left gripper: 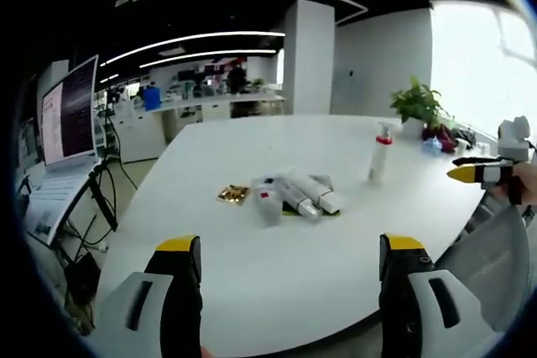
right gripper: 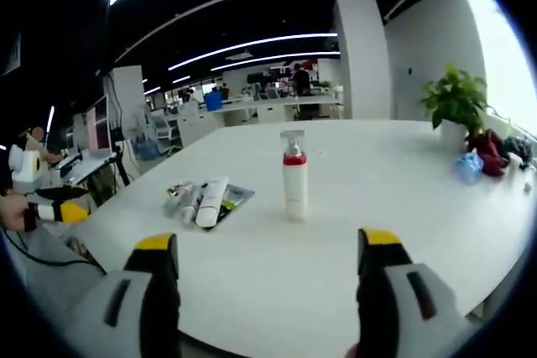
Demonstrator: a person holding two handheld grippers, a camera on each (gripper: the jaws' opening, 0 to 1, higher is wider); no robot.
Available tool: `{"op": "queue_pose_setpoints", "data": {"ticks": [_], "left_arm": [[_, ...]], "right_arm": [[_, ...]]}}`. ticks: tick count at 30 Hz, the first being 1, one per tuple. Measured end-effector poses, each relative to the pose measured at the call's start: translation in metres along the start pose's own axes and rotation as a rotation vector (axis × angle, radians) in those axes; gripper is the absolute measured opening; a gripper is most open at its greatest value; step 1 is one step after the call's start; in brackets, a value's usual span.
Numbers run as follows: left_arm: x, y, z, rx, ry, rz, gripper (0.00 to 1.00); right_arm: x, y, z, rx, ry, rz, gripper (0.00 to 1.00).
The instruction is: Arrange the skincare products in the storage area until every visible bottle or jar stands upright without overlapping.
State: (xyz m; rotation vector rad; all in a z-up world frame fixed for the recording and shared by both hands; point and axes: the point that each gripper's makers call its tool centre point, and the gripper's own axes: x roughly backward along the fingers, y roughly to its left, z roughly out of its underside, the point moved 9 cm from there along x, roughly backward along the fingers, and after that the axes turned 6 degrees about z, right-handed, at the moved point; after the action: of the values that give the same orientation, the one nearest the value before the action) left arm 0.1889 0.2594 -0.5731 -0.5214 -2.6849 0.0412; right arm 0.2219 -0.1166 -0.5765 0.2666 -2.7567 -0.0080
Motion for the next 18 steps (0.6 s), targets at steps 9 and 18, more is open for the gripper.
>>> {"op": "queue_pose_setpoints", "data": {"ticks": [9, 18], "left_arm": [[0.0, 0.006, 0.0, 0.01, -0.014, -0.002, 0.86], [0.0, 0.006, 0.0, 0.015, -0.018, 0.01, 0.86]], "right_arm": [[-0.012, 0.007, -0.002, 0.037, 0.036, -0.028, 0.9], [-0.034, 0.023, -0.004, 0.07, 0.072, -0.083, 0.9]]}}
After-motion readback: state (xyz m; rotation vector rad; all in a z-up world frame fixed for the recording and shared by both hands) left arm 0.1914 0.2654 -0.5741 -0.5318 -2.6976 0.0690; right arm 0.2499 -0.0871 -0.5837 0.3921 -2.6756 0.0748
